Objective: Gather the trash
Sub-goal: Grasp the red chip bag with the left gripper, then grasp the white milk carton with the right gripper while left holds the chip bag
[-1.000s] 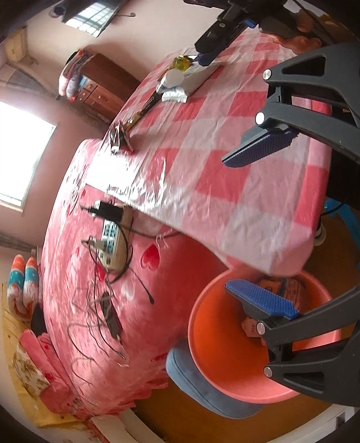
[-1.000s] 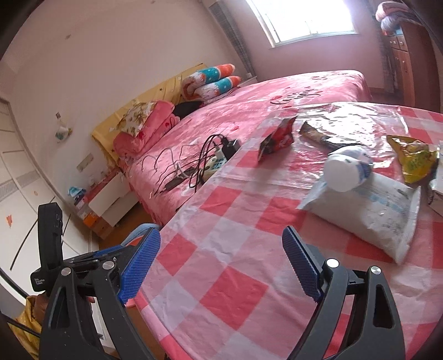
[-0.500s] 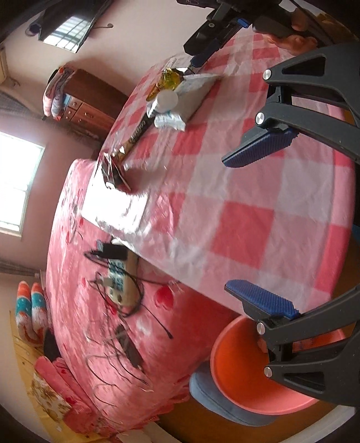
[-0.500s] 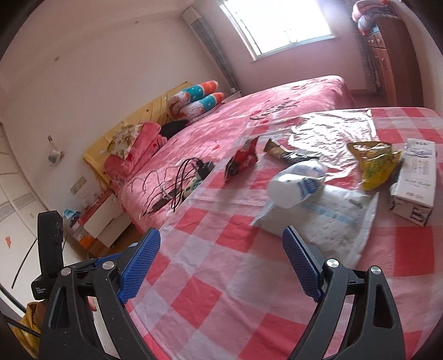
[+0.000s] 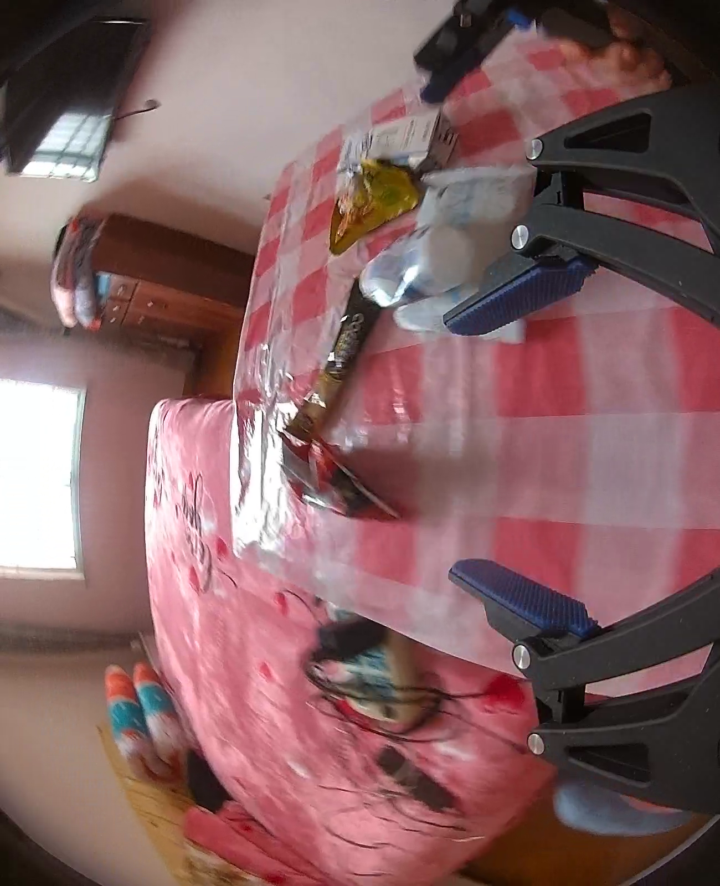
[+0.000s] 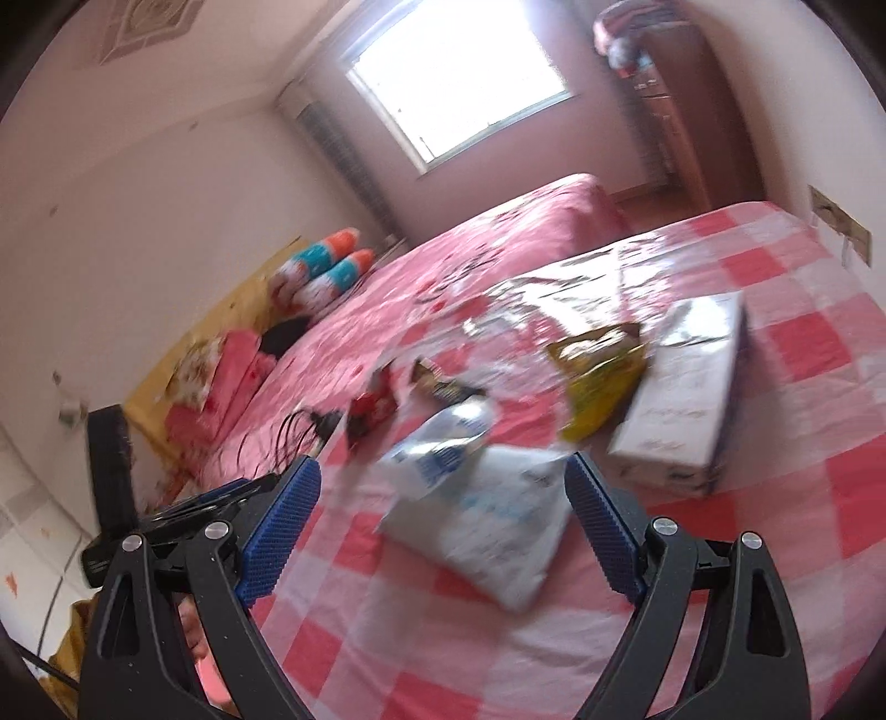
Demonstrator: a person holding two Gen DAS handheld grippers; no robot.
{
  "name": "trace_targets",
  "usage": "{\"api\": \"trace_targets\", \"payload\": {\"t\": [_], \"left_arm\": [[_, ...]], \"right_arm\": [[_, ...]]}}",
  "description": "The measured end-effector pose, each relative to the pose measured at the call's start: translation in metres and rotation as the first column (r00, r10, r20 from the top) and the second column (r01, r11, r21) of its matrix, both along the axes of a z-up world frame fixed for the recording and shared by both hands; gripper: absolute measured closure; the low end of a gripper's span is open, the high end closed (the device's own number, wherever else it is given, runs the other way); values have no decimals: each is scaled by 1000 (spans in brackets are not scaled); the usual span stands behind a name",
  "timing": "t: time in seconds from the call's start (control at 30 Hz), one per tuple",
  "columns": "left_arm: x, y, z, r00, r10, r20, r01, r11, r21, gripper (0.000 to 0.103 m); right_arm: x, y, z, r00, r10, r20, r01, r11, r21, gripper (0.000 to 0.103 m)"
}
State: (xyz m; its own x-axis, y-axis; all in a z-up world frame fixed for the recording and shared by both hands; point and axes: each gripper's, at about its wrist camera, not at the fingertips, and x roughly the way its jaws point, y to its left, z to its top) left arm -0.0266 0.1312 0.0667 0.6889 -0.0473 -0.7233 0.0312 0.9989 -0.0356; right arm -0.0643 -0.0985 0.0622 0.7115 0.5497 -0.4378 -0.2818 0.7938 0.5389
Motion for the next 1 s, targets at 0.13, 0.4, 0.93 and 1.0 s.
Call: {"api": "trace_targets", "payload": {"t": [0.13, 0.4, 0.93, 1.0], "left_arm": [[44, -9, -12, 999, -47, -5, 47, 994, 100, 19], [104, -2, -35, 997, -64, -42, 69, 991, 118, 19], [137, 0, -62, 997, -26, -78, 32, 996, 78, 49], [128, -12, -62, 996, -52, -78, 59, 994, 91, 50]], "right_arm": [[9, -20, -3, 999, -46, -8, 46, 999, 8, 14], [25, -37, -14, 997, -55, -47, 56, 998, 37, 14], [29, -34, -23, 996, -37, -80, 40, 999, 35, 14], [29, -33, -22, 996, -29, -82, 32, 999, 34, 14]]}}
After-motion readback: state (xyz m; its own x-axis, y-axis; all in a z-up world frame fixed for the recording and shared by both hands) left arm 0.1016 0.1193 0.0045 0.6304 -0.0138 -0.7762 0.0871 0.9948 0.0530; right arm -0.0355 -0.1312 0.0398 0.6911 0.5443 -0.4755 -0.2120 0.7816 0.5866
